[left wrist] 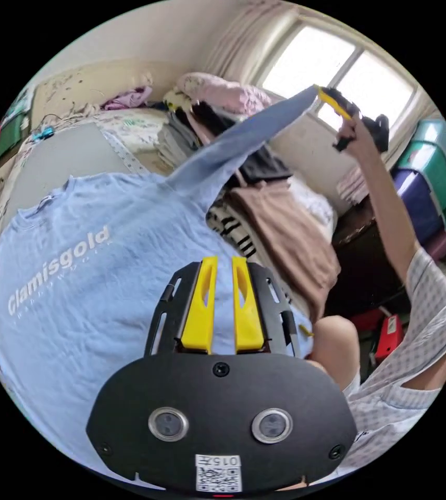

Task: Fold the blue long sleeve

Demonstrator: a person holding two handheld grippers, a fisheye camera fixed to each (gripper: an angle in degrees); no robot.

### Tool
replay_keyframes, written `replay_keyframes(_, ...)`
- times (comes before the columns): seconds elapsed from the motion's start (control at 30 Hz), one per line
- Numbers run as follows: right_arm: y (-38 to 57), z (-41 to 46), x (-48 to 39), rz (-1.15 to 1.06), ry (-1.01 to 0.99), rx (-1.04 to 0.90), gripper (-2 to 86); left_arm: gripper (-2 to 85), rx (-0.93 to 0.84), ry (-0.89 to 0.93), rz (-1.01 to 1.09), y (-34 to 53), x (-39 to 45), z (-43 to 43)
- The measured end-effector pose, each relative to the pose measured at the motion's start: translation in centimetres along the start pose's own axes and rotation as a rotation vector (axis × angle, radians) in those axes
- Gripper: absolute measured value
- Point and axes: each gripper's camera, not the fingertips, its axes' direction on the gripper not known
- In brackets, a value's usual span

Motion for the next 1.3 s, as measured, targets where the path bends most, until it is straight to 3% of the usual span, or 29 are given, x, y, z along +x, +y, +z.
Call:
replay_keyframes(0.17, 9.3, -2.3, -17.5, -0.184, -0.137, 0.015, 1.9, 7.9, 0.272, 0.204, -0.168, 5.5, -1.5, -9.6)
replay_keyframes(0.3, 18.7, -1.4, -25.5, -0.189, -0.177, -0.049, 2.5, 8.3, 0.395, 0.204, -0.317, 10.9, -4.4, -14.6)
replay_keyframes(0.4, 25.9, 1.1, -31.5, -0.308, -0.191, -0.204, 3.3, 8.3, 0.435, 0.157, -0.417, 14.7, -7.0, -18.0)
replay_keyframes(0.47, 30.3, 3.4, -35.6, -0.465, -0.226, -0.362, 4.1, 8.3, 0.429, 0.108, -0.453, 16.5, -8.7, -20.2)
replay_keyframes(0.63, 33.8, 5.5, -39.6, -0.740, -0.342, -0.503, 6.2, 8.2, 0.390, 0.010, -0.449, 17.7, -11.1, -21.7)
replay_keyframes(0.73, 32.1, 6.4, -38.4, -0.704, -0.380, -0.487, 6.6, 8.7, 0.273, -0.002, -0.422, 17.2, -13.0, -19.9)
replay_keyframes(0.9, 29.9, 11.6, -34.5, -0.593, -0.353, -0.626, 8.9, 11.1, 0.044, 0.009, -0.416, 17.5, -15.6, -14.1)
replay_keyframes(0.97, 29.2, 14.6, -33.5, -0.521, -0.391, -0.712, 11.3, 11.0, -0.051, 0.073, -0.322, 15.9, -14.9, -11.9)
replay_keyframes(1.07, 28.2, 17.0, -33.4, -0.471, -0.476, -0.770, 13.1, 7.8, -0.160, -0.134, -0.175, 14.4, -12.6, -10.7)
replay_keyframes(1.13, 27.8, 17.6, -33.7, -0.482, -0.496, -0.768, 13.3, 5.3, -0.169, -0.155, -0.091, 14.3, -11.4, -10.6)
replay_keyframes(1.3, 26.5, 17.3, -33.4, -0.556, -0.498, -0.824, 14.9, 0.7, -0.159, 0.031, 0.344, 15.8, -6.1, -11.6)
